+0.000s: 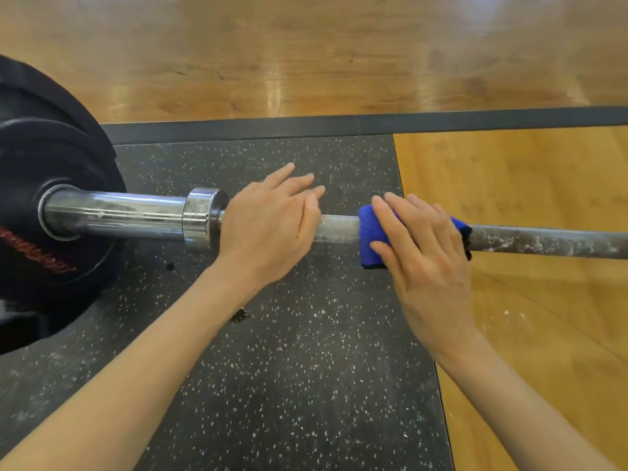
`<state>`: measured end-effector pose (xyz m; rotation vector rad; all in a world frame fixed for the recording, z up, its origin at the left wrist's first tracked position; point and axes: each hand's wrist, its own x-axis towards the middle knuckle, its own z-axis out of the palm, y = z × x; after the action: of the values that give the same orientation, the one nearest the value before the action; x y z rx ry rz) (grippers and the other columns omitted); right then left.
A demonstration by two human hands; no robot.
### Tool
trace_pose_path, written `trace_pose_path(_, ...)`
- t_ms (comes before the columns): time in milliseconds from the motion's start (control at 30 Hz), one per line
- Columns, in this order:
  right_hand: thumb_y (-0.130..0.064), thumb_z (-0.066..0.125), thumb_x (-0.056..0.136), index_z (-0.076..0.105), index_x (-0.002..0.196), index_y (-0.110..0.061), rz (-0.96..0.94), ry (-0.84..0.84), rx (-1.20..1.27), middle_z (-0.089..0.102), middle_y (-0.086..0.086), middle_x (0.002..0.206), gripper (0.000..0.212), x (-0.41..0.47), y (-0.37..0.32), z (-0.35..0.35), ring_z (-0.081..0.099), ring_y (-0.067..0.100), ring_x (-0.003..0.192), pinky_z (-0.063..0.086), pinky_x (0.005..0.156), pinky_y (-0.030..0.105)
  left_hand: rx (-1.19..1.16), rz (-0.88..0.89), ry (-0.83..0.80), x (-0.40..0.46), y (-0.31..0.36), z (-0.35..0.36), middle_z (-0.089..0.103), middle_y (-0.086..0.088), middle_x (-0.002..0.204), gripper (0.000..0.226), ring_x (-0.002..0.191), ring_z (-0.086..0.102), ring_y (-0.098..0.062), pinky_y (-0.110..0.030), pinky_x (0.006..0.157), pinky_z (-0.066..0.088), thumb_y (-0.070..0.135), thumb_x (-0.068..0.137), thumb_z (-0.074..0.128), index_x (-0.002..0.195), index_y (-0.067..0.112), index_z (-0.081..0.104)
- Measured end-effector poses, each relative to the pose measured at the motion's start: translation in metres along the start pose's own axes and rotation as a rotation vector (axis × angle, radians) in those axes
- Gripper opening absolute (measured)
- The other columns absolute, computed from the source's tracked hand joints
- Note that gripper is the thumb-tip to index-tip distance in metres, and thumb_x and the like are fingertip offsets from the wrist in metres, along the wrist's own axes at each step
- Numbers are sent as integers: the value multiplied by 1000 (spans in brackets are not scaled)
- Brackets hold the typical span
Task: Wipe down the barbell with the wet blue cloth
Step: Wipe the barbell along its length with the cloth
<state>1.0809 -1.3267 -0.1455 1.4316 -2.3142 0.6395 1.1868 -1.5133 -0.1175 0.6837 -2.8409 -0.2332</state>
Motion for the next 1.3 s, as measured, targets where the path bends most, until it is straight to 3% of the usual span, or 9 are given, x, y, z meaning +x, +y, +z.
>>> trace_pose_path(100, -26, 41, 109, 55, 143, -9, 89, 19, 31, 58, 8, 142, 40, 14, -28, 17, 47, 30, 135, 31, 118, 50, 116, 136, 170, -1, -3, 4, 46, -5, 156, 50, 151, 29, -28, -41, 123, 16, 27, 109, 23, 146, 13, 53)
trace_pose_path(200, -26, 41, 110, 56, 142, -10, -39, 10, 13, 59, 8, 142, 39, 25, -27, 24, 50, 29, 135, 31, 119, 46, 132, 112, 218, -11, -1, 11, 36, -5, 162, 53, 154, 20, -30, -43, 125, 6, 29, 111, 17, 152, 10, 45)
trace_pose_path(267, -30, 41, 111, 54, 144, -13, -93, -3, -49, 57, 7, 144, 40, 21, -1, 15, 51, 29, 136, 29, 120, 47, 119, 83, 215, -14, -1, 17, 35, -1, 163, 54, 154, 20, -30, -42, 125, 8, 30, 111, 16, 152, 12, 45)
trace_pose_path(433, -24, 44, 108, 55, 143, -13, 80, 42, -26, 57, 6, 144, 38, 25, -18, 28, 46, 30, 138, 26, 121, 46, 82, 47, 262, 1, 0, 21, 39, 5, 160, 54, 154, 23, -28, -42, 122, 15, 30, 110, 16, 143, 20, 57)
trace_pose_path(600, -28, 44, 110, 51, 146, -13, -126, 8, -65, 56, 8, 145, 39, 33, 14, 26, 50, 31, 135, 32, 118, 47, 81, 50, 277, 15, -5, 24, 43, 4, 158, 54, 153, 27, -28, -43, 121, 19, 30, 110, 17, 140, 19, 61)
trace_pose_path(733, -26, 42, 111, 52, 144, -12, 40, 69, -47, 57, 8, 144, 38, 37, 9, 34, 47, 32, 135, 34, 116, 49, 62, 23, 285, 30, -5, 27, 50, 6, 153, 56, 150, 33, -27, -42, 118, 24, 29, 110, 17, 131, 18, 68)
trace_pose_path(900, -25, 46, 110, 53, 145, -12, -154, 38, -85, 57, 8, 144, 38, 56, 24, 40, 54, 32, 133, 37, 115, 48, 67, 12, 263, 48, -9, 28, 58, 4, 145, 53, 146, 40, -26, -42, 115, 28, 25, 108, 23, 121, 17, 74)
trace_pose_path(1133, -24, 48, 108, 49, 144, -13, -45, 117, -48, 58, 7, 143, 38, 73, 13, 62, 49, 31, 135, 31, 118, 46, 44, -7, 237, 75, -13, 29, 68, 4, 131, 53, 139, 50, -23, -38, 109, 31, 25, 106, 26, 107, 19, 79)
trace_pose_path(1300, -24, 49, 108, 51, 145, -11, -106, 84, -94, 56, 9, 146, 39, 70, 59, 47, 51, 33, 134, 34, 116, 50, 47, 54, 259, 81, -25, 28, 44, -2, 158, 54, 153, 23, -28, -43, 124, 11, 32, 110, 17, 146, 16, 54)
